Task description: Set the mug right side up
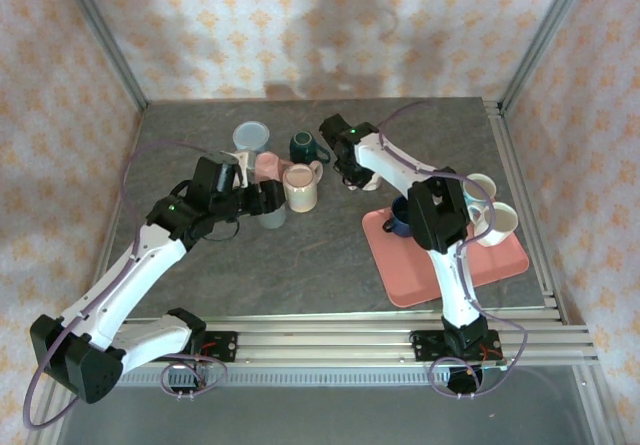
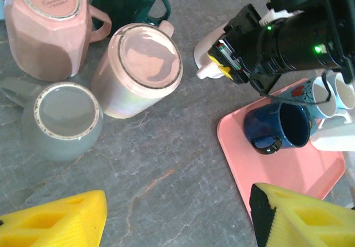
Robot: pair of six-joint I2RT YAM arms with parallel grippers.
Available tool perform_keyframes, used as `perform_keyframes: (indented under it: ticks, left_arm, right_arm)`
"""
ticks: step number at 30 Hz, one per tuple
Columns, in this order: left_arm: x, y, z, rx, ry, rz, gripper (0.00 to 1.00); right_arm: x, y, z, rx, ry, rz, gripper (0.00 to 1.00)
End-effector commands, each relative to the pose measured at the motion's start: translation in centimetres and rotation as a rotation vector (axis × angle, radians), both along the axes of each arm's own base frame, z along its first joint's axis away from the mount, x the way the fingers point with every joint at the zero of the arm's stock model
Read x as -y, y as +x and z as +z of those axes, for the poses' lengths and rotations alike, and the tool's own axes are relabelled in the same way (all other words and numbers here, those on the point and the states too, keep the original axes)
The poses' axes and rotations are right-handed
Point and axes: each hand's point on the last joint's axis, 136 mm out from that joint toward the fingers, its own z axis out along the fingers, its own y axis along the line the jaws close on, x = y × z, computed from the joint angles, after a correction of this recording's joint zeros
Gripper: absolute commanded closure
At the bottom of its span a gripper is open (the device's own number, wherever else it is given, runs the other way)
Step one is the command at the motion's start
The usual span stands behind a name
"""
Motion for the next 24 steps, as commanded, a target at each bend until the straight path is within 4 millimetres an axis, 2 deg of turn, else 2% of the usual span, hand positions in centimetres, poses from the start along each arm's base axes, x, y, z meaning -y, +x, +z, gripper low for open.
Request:
perform_keyframes:
  ticks: [1, 8, 16, 18, 24]
  left_arm:
    - [0.4, -0.4, 1.4, -0.092, -0.122, 0.068, 0.30]
    - [2.2, -0.3, 3.4, -0.212, -0.466, 0.210, 0.33]
    - [2.3, 1.3, 6.1, -0.265, -0.874, 0.407, 0.36]
    - [2.0, 1.8, 7.5, -0.251, -0.968, 0.445, 0.37]
    - [1.5, 3.2, 13.6, -0.151, -1.233, 0.454, 0.36]
  right_arm:
    - [-0.9, -0.1, 7.8, 0.193, 0.096, 0.078, 1.00]
    - [-2.6, -3.3, 14.9, 0.403, 0.401, 0.170, 1.00]
    - [-5.6, -6.2, 27.3, 0.742, 0.747, 0.355, 1.00]
    - [-6.1, -7.1, 30.4, 0.832, 0.822, 0.409, 1.00]
    - [-7.1, -9.7, 36.9, 1.005, 1.031, 0.543, 1.00]
